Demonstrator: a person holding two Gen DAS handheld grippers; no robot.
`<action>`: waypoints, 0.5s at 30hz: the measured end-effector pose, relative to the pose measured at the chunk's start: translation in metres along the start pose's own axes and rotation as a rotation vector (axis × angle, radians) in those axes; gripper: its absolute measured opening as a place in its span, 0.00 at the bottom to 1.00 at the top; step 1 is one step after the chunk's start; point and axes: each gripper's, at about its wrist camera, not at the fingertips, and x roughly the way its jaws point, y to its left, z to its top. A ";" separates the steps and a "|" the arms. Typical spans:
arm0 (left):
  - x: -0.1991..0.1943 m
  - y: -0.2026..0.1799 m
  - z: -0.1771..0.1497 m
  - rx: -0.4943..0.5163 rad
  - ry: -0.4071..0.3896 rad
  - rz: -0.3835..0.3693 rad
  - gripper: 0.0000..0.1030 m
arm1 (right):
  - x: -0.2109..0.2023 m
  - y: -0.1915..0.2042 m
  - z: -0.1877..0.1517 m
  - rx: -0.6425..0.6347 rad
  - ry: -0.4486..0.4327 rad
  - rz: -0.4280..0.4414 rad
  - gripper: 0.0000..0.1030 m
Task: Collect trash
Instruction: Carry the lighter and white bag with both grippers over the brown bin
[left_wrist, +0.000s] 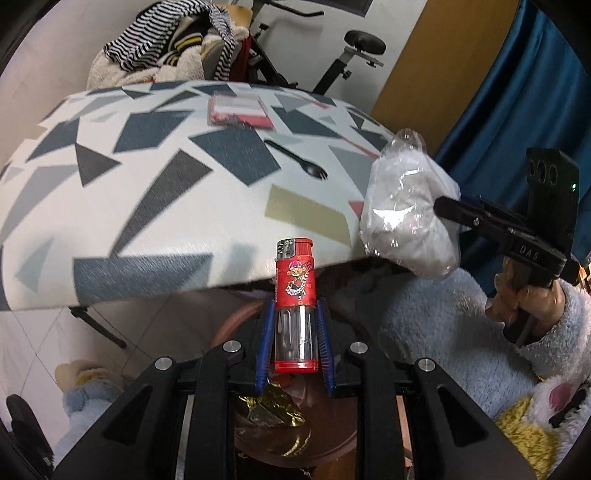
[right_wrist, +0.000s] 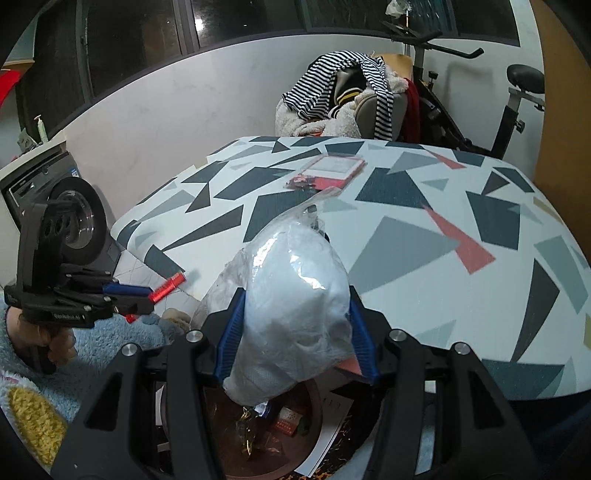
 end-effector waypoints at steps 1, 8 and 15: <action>0.003 0.000 -0.002 -0.003 0.009 -0.004 0.21 | 0.001 0.000 -0.001 0.002 0.002 0.000 0.52; 0.018 -0.002 -0.011 -0.004 0.049 -0.020 0.21 | 0.002 0.001 -0.007 0.002 0.008 0.002 0.52; 0.028 -0.003 -0.015 0.002 0.090 -0.031 0.22 | 0.003 -0.002 -0.012 0.023 0.010 0.007 0.52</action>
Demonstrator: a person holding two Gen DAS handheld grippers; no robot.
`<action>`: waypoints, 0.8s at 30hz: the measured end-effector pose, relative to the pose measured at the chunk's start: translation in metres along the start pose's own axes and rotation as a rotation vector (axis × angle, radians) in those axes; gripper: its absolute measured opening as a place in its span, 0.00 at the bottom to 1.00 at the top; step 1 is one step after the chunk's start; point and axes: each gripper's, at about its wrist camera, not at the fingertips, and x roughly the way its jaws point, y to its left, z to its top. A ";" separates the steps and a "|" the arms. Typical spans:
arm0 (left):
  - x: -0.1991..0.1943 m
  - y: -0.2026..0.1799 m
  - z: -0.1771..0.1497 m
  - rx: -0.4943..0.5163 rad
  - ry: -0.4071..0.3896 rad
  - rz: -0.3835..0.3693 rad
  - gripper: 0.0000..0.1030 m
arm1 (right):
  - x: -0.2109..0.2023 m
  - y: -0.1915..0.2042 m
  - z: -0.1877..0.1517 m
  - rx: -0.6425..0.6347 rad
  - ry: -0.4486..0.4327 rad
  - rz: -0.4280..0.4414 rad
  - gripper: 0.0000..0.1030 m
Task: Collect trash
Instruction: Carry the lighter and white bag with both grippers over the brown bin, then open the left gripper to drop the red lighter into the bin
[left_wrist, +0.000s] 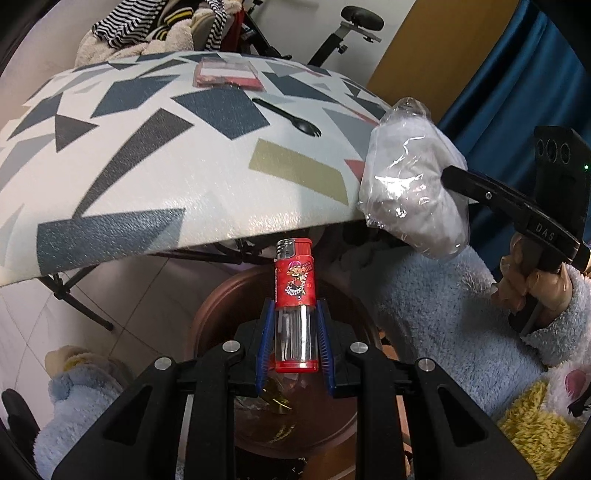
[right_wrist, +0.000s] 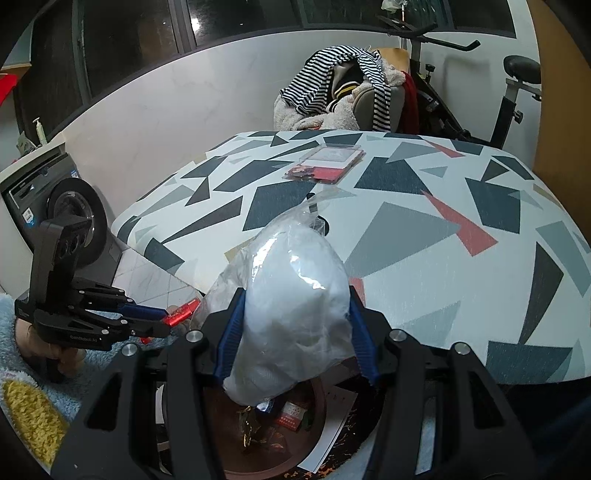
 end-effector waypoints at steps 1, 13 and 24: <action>0.001 0.000 0.000 -0.001 0.002 -0.003 0.22 | 0.000 0.000 0.000 0.001 0.000 0.000 0.52; -0.018 0.010 0.004 -0.025 -0.073 0.028 0.45 | 0.002 0.002 -0.006 -0.010 0.017 0.007 0.52; -0.054 0.025 0.004 -0.045 -0.214 0.092 0.77 | 0.014 0.022 -0.014 -0.076 0.076 0.051 0.52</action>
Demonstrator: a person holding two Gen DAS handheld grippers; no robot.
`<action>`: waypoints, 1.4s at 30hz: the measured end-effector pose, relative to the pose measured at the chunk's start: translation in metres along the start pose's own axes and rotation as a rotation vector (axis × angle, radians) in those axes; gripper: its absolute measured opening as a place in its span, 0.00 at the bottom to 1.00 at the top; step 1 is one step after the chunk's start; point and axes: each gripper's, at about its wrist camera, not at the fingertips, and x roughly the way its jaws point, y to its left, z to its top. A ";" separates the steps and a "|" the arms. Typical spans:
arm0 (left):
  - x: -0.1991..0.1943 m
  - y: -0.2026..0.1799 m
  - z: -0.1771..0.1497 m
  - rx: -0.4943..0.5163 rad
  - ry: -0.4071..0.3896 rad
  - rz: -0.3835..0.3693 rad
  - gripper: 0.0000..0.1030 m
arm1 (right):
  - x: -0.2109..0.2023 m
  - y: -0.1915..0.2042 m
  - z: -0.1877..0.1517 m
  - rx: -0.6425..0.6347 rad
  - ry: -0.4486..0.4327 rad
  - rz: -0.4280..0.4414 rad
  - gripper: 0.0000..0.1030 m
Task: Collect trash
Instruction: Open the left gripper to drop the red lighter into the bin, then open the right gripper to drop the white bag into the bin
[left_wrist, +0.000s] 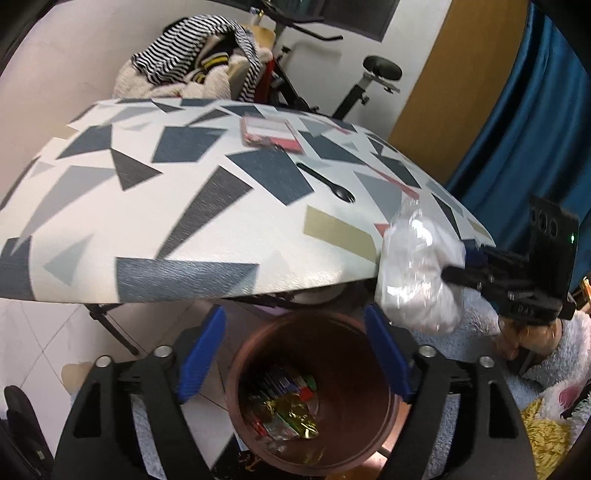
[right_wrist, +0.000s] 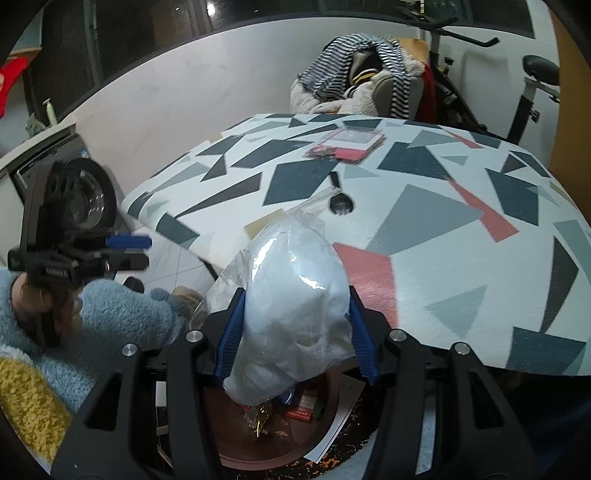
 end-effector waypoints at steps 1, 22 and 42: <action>-0.002 0.001 -0.001 -0.001 -0.009 0.006 0.80 | 0.002 0.003 -0.001 -0.013 0.010 0.006 0.52; -0.012 0.016 -0.016 -0.065 -0.074 0.058 0.85 | 0.045 0.047 -0.023 -0.167 0.165 0.010 0.57; -0.005 0.015 -0.018 -0.055 -0.048 0.066 0.85 | 0.044 0.023 -0.020 -0.066 0.138 -0.048 0.94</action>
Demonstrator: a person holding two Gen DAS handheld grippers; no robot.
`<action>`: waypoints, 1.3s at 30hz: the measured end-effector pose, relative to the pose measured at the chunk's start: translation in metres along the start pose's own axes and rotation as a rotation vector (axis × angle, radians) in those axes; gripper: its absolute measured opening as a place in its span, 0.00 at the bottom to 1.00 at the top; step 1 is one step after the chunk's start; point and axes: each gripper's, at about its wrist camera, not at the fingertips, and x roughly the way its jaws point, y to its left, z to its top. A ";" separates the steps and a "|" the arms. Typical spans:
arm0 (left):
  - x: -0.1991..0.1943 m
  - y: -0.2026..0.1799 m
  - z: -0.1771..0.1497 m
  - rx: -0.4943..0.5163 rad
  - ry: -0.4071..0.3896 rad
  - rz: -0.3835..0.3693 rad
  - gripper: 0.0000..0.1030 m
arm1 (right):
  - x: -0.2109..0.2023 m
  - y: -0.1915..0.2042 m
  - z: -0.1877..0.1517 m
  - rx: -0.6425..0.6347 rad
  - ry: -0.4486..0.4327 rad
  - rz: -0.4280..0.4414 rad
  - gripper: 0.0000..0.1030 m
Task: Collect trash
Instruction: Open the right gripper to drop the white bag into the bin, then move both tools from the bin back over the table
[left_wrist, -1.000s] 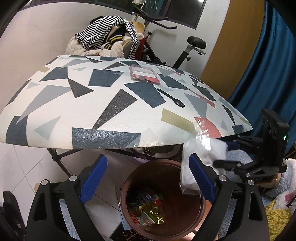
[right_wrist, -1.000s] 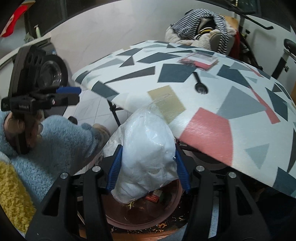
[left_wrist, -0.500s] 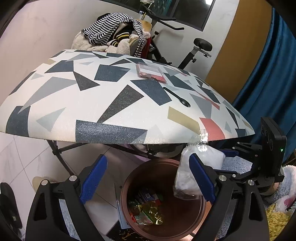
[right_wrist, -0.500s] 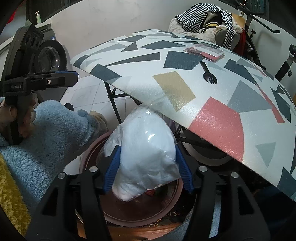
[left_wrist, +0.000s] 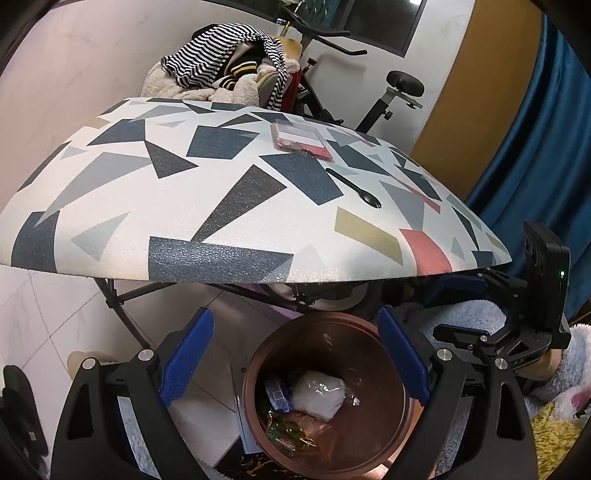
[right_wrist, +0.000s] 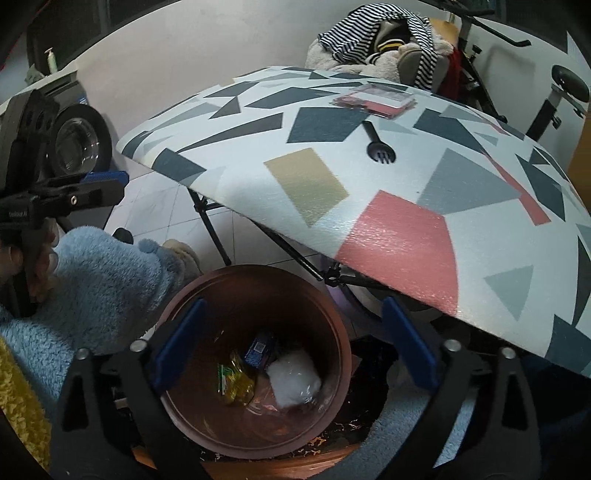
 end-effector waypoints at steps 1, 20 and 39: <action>0.000 -0.001 0.000 0.002 0.001 0.001 0.86 | 0.000 -0.001 0.000 0.004 0.002 -0.003 0.94; 0.002 0.000 -0.001 0.004 0.008 0.012 0.91 | -0.002 -0.009 0.001 0.038 -0.006 -0.007 0.94; 0.008 0.005 0.039 0.004 -0.041 0.082 0.94 | -0.011 -0.065 0.063 0.119 -0.091 -0.047 0.94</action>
